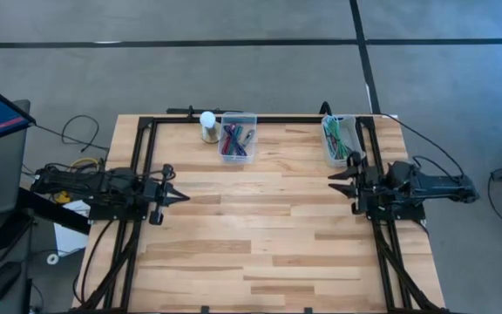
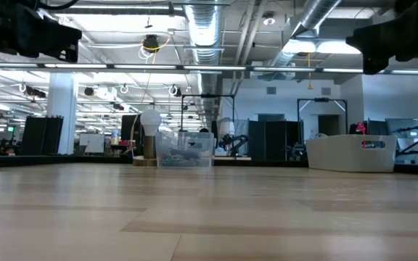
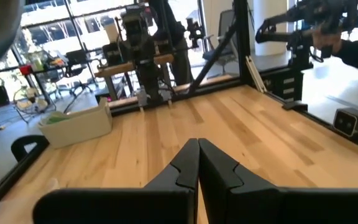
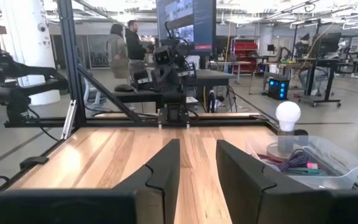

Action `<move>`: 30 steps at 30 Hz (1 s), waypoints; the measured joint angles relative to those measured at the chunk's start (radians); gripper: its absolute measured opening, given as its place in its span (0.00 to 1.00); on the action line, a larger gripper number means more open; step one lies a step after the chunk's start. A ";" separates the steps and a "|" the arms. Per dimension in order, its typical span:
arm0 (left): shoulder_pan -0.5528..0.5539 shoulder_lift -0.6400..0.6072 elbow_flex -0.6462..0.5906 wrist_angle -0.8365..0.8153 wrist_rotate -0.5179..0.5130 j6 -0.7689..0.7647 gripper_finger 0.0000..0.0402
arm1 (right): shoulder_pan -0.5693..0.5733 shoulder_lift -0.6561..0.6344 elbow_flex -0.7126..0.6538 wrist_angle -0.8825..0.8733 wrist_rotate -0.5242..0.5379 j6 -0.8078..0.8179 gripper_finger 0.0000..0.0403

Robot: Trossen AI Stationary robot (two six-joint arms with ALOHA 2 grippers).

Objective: Pick & Place USB Port
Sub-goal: Return to Home Position

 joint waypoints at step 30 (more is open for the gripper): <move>0.000 0.001 -0.122 0.041 -0.071 -0.040 0.02 | 0.000 0.000 -0.123 0.091 0.018 -0.009 0.24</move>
